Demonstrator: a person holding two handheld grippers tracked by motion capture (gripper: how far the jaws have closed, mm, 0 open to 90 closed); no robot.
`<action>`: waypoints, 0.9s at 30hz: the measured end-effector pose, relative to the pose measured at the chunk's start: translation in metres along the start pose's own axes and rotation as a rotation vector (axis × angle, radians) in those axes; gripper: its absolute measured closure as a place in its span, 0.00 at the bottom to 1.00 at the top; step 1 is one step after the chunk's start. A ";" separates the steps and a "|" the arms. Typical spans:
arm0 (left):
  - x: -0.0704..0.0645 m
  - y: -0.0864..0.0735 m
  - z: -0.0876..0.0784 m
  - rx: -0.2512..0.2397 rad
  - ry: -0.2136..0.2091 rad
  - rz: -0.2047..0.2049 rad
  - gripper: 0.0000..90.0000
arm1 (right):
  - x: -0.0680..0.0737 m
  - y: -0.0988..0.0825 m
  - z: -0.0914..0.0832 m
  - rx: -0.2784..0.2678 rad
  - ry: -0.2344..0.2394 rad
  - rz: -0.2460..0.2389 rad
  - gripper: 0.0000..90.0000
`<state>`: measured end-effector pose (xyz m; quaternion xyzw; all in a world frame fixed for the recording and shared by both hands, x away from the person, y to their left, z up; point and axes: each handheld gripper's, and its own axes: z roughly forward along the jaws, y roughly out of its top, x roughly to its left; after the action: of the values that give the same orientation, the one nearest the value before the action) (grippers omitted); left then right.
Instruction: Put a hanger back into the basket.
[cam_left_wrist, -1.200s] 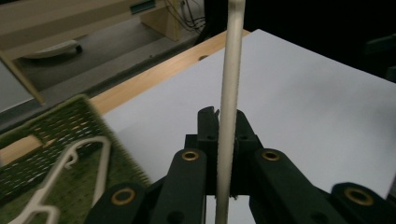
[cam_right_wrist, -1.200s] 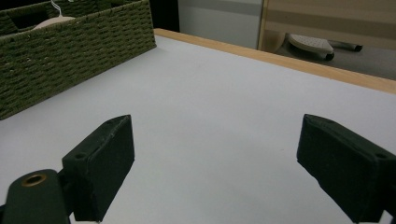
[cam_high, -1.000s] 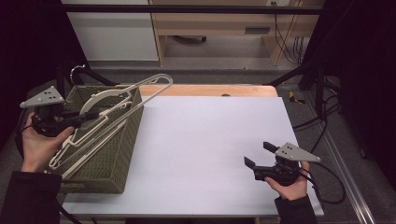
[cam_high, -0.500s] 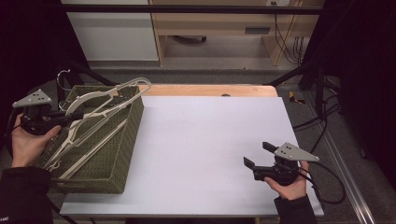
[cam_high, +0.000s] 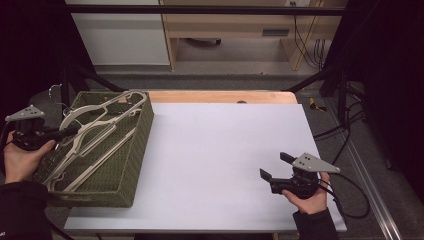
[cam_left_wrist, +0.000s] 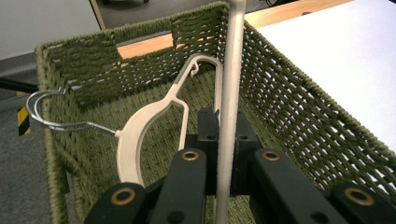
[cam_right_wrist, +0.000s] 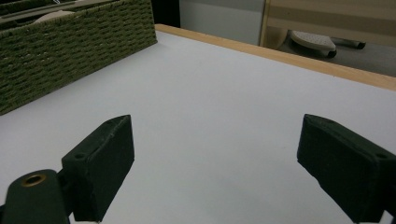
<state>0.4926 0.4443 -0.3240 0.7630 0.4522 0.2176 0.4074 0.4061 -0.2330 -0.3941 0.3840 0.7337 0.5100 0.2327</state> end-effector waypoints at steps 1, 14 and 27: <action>0.001 -0.001 0.001 0.002 0.002 -0.002 0.95 | 0.000 0.000 0.000 0.000 -0.001 -0.002 0.13; -0.003 -0.019 0.036 0.133 -0.066 -0.168 0.93 | 0.000 0.000 0.000 0.000 0.004 -0.002 0.13; -0.001 -0.030 0.051 0.186 0.147 -0.241 0.66 | -0.001 0.000 -0.001 -0.005 0.003 -0.004 0.13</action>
<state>0.5120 0.4295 -0.3778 0.7195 0.5874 0.1797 0.3241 0.4055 -0.2341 -0.3933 0.3813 0.7334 0.5120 0.2338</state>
